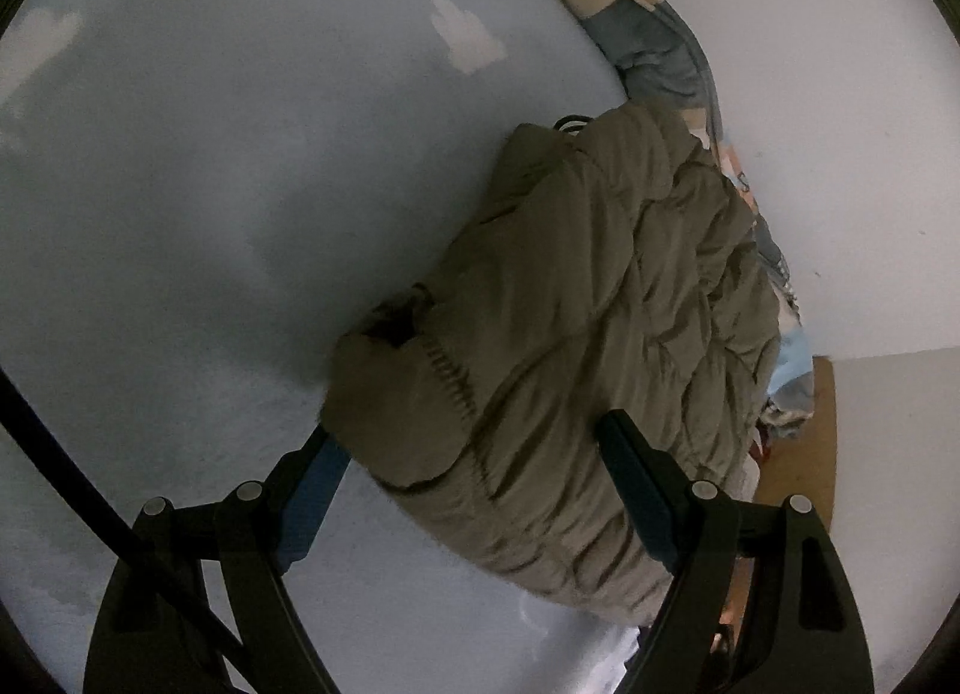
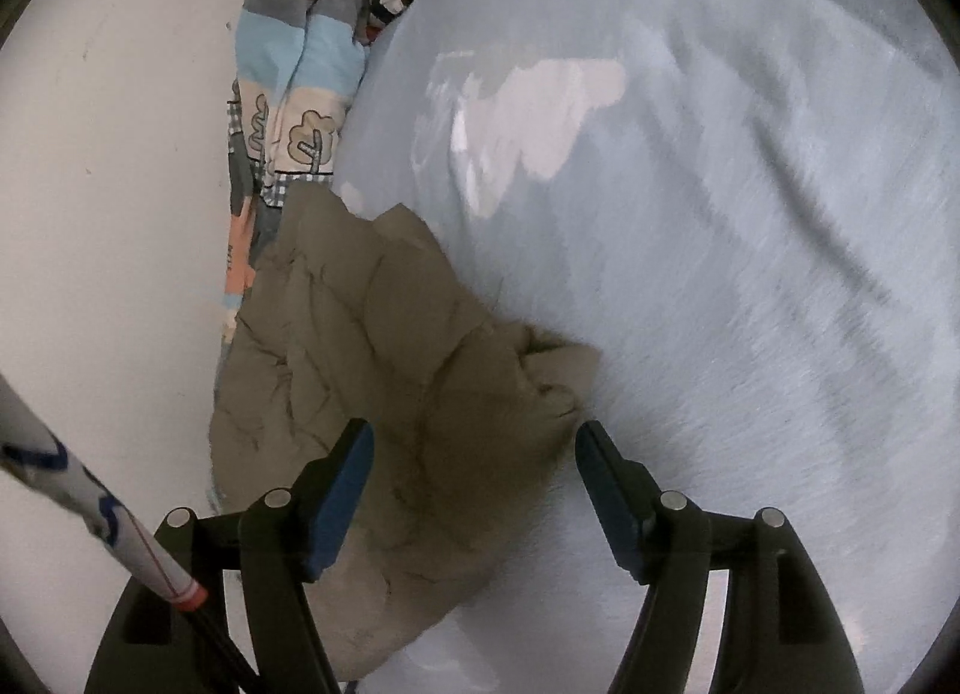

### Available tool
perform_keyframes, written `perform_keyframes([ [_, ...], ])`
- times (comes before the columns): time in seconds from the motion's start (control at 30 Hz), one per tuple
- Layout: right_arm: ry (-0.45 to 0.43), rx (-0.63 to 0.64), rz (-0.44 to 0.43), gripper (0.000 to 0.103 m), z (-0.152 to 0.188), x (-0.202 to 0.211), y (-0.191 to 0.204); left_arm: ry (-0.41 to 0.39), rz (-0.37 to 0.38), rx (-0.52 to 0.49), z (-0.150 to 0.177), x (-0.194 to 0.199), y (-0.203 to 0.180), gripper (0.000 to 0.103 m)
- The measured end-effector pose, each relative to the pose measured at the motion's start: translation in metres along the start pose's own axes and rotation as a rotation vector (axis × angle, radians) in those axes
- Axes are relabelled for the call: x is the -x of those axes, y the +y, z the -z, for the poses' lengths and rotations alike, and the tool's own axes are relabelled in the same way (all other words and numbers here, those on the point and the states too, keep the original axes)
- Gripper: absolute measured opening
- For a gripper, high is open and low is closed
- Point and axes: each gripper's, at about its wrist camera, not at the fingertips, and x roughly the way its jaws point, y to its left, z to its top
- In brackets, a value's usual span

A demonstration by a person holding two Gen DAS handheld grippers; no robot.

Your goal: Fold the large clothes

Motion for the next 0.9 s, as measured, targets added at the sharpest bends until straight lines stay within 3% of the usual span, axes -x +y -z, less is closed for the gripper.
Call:
perform_keyframes([
  [0.17, -0.038, -0.048, -0.012, 0.081, 0.007, -0.020, -0.001, -0.069, -0.016, 0.000, 0.007, -0.010, -0.004, 0.084],
  [0.3, -0.005, -0.029, 0.012, 0.080, 0.006, -0.039, 0.000, -0.107, -0.050, -0.064, 0.007, -0.015, -0.018, 0.083],
  [0.33, -0.004, -0.012, 0.027, 0.078, 0.006, -0.042, 0.002, -0.121, -0.077, -0.100, 0.008, -0.014, -0.024, 0.079],
  [0.4, -0.010, 0.024, 0.048, 0.061, 0.006, -0.044, 0.006, -0.160, -0.171, -0.225, 0.014, -0.012, -0.042, 0.071],
  [0.47, -0.023, 0.121, 0.096, 0.046, 0.007, -0.039, 0.020, -0.212, -0.262, -0.357, 0.024, -0.012, -0.064, 0.066],
  [0.57, -0.060, 0.322, 0.201, 0.040, 0.020, -0.033, 0.049, -0.282, -0.336, -0.498, 0.039, -0.008, -0.089, 0.060],
  [0.77, -0.191, 0.737, 0.369, 0.032, 0.065, -0.022, 0.104, -0.345, -0.337, -0.616, 0.052, 0.011, -0.108, 0.050],
  [0.9, -0.252, 0.897, 0.390, 0.030, 0.090, -0.008, 0.123, -0.380, -0.332, -0.667, 0.062, 0.032, -0.112, 0.048],
])
